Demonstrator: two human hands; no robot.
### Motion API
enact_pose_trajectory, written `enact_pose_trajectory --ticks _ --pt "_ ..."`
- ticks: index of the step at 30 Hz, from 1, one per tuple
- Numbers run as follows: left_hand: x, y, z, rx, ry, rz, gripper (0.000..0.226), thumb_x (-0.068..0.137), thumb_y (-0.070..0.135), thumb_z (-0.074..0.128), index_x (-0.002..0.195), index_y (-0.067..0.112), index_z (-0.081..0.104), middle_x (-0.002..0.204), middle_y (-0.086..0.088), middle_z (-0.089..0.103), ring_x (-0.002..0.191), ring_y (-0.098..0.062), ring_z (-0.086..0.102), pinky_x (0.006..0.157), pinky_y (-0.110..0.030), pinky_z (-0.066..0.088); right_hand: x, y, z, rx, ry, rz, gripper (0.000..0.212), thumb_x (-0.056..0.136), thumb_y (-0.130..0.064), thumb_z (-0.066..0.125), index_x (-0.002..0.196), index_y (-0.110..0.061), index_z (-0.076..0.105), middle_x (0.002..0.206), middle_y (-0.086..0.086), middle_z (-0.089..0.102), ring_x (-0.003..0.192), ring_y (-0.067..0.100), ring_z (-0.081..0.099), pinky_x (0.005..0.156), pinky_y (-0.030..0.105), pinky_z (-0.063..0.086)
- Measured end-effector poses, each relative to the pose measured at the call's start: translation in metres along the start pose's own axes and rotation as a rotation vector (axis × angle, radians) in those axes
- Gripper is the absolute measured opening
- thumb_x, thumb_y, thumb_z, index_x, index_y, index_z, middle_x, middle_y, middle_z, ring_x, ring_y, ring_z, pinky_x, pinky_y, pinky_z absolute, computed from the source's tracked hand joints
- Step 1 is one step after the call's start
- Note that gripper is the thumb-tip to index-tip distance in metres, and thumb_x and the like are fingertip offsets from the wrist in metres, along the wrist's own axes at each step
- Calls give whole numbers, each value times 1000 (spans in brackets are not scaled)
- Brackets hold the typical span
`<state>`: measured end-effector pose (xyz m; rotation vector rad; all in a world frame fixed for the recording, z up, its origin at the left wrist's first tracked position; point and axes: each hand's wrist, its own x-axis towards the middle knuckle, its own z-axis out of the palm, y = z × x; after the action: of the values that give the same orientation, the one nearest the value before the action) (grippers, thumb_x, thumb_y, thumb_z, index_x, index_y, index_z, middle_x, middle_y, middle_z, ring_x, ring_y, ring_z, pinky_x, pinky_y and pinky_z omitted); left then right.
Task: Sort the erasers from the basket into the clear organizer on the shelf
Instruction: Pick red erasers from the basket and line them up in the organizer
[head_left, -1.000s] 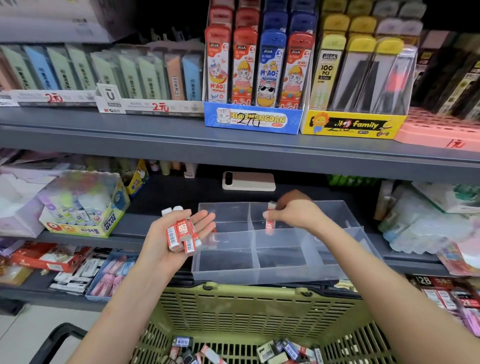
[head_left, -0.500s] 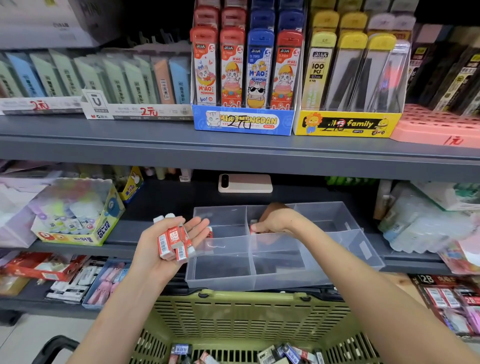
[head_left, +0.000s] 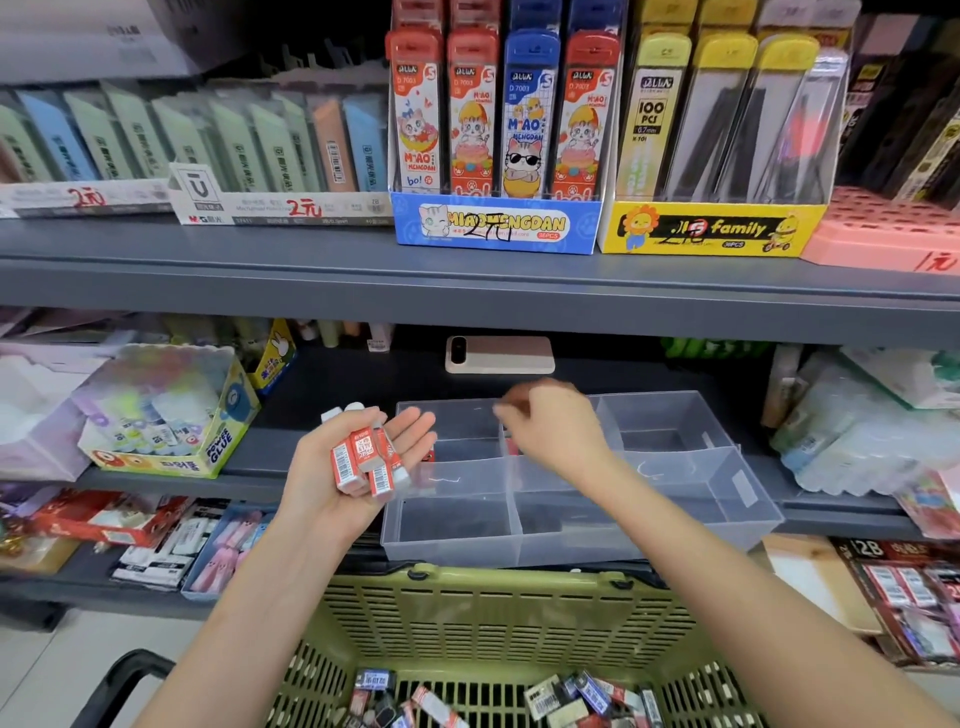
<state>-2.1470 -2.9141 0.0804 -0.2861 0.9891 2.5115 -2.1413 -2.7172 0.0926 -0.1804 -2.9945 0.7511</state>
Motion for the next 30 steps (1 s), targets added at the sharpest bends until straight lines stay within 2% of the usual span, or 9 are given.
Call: enact_pose_trajectory --ticks 2,4,6,9,14,16,19,24,30 --pt "-1 0 5 -18 -37 9 15 69 6 60 83 1 59 101 -28 69 98 -41 67 81 -58 52 -21 -23 -1 361 50 -127 22 89 -34 57 76 -21 70 69 -3 69 72 16 62 71 31 52" --pt "-5 -1 11 -22 -78 18 12 71 7 58 66 4 68 91 -23 72 94 -35 70 75 -55 56 -38 -46 -1 586 -61 -181 19 83 -37 65 72 -23 69 62 -6 67 59 6 59 65 30 52" --pt "-8 -3 16 -10 -88 34 24 73 8 57 53 9 71 84 -17 73 90 -30 71 65 -45 59 -46 -59 5 551 -84 -208 24 74 -45 73 76 -21 68 60 -7 60 53 3 49 57 24 44" --pt "-10 -3 20 -32 -66 45 10 69 8 59 68 4 68 90 -21 72 92 -31 71 64 -42 59 -50 -67 7 400 -13 -243 36 65 -53 77 81 -24 64 59 -11 49 55 4 45 55 20 35" --pt "-17 -4 20 -43 -94 33 20 67 6 54 49 8 64 71 -14 70 80 -28 73 67 -41 59 -45 -64 0 409 -183 -209 13 72 -20 73 81 -11 70 56 -10 49 52 5 44 59 25 42" --pt "-17 -3 18 -115 -98 -15 12 66 5 55 72 0 63 88 -21 68 91 -34 70 75 -46 57 -43 -59 -3 570 -263 -107 7 75 -7 65 79 -4 69 53 -4 57 49 8 51 53 25 48" --pt "-16 2 13 -201 -65 -34 43 68 5 54 110 2 51 108 -28 62 100 -38 66 80 -51 55 -38 -51 -6 837 -349 -1 13 77 3 58 76 -5 68 55 3 63 49 10 57 47 20 50" --pt "-18 11 6 -297 -19 -22 35 71 4 55 106 0 52 96 -27 68 94 -42 67 79 -55 52 -18 -34 -12 832 -276 87 9 79 -2 64 79 -8 71 58 1 66 49 7 55 45 17 44" --pt "-21 21 -9 -237 16 9 44 60 1 62 104 -2 55 91 -28 69 89 -37 69 70 -44 57 0 -6 -27 617 -222 193 10 74 -10 70 77 0 71 60 6 62 46 10 45 42 18 33"
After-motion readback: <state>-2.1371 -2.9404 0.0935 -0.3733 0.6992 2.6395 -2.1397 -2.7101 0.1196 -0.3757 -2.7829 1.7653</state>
